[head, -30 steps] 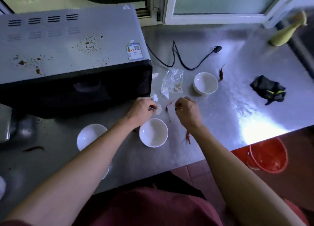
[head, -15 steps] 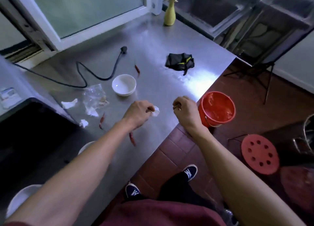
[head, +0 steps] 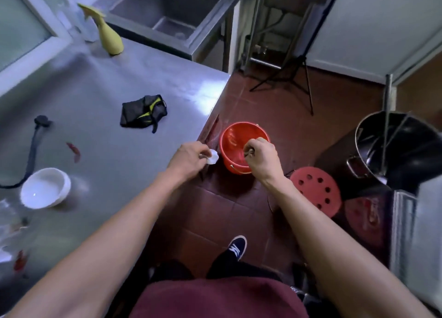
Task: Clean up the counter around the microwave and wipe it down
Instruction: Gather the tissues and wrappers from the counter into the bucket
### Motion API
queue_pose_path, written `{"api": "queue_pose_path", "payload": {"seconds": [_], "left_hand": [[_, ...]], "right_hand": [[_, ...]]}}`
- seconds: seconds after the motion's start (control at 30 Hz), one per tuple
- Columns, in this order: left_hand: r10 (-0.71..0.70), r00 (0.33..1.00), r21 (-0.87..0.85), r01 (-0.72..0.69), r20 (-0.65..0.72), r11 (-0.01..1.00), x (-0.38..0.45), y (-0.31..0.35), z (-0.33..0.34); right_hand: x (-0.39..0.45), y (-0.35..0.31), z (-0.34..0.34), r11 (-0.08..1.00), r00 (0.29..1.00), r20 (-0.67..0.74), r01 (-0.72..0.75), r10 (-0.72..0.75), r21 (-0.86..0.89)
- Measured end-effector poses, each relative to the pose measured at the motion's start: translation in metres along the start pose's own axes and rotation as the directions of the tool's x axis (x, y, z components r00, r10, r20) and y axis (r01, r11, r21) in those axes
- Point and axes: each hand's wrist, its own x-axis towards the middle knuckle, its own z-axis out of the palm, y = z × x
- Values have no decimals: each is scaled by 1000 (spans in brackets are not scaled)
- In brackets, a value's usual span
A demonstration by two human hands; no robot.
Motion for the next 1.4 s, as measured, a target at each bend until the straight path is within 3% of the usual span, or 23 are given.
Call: {"api": "queue_pose_path", "payload": {"seconds": [0.27, 0.67, 0.9, 1.17, 1.4], "left_hand": [[25, 992, -32, -21, 122, 999, 88, 28, 51], [13, 953, -90, 14, 302, 996, 237, -9, 111], [-89, 941, -66, 117, 328, 991, 300, -27, 151], [-223, 922, -45, 250, 317, 967, 355, -56, 247], [-210, 903, 22, 218, 375, 976, 399, -117, 359]], "right_hand": [[45, 75, -11, 994, 994, 14, -110, 111, -26], [148, 140, 36, 953, 949, 117, -281, 294, -115], [195, 185, 70, 946, 925, 200, -311, 324, -97], [235, 276, 140, 964, 902, 346, -263, 256, -27], [251, 362, 228, 965, 890, 391, -262, 236, 14]]}}
